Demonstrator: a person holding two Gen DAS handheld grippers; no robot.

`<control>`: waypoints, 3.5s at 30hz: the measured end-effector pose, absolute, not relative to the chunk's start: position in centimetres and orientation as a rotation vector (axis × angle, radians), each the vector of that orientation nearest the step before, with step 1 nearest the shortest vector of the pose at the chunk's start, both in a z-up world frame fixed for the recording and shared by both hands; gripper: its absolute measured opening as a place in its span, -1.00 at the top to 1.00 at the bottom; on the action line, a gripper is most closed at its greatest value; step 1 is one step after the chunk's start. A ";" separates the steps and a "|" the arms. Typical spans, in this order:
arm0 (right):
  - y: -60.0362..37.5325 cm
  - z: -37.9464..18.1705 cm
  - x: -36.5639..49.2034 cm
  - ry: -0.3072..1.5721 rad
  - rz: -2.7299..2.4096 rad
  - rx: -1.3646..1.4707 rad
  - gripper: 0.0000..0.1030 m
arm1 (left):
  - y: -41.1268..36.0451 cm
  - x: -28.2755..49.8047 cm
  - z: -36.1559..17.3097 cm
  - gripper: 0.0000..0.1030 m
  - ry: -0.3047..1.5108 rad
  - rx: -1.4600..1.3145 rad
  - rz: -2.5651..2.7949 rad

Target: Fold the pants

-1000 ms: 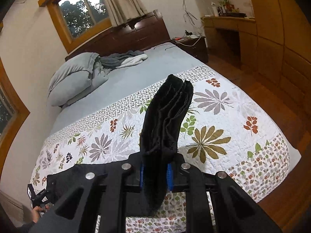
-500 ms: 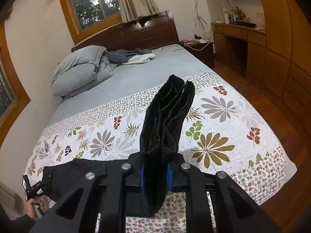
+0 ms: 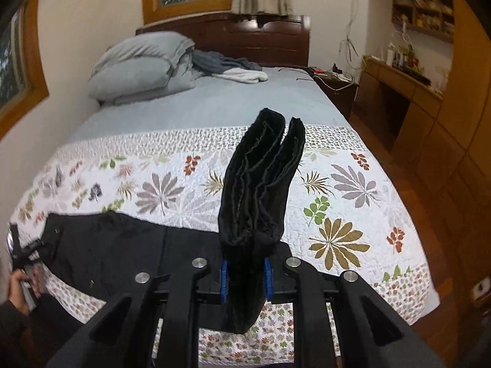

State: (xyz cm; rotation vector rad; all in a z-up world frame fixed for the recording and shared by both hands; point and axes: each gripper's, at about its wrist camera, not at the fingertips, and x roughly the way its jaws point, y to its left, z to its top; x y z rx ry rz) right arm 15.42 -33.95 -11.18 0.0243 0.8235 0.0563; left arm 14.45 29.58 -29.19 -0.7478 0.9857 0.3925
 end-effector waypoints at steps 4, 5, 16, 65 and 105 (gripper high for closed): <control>-31.8 -11.7 15.7 0.846 0.062 -0.022 0.67 | 29.7 14.2 -29.1 -0.94 0.973 -0.766 0.378; -31.1 -11.8 15.7 0.849 0.060 -0.044 0.67 | 29.6 14.2 -29.1 -0.94 0.971 -0.768 0.375; -22.7 -13.9 17.0 0.907 0.115 -0.200 0.67 | 30.2 13.4 -28.9 -0.94 0.938 -0.797 0.340; -1.9 -33.5 15.1 1.034 0.219 -0.774 0.65 | 31.9 12.2 -29.2 -0.94 0.886 -0.879 0.295; -8.4 -32.3 16.5 1.268 0.547 -0.108 0.47 | 31.6 12.6 -29.3 -0.94 0.886 -0.890 0.286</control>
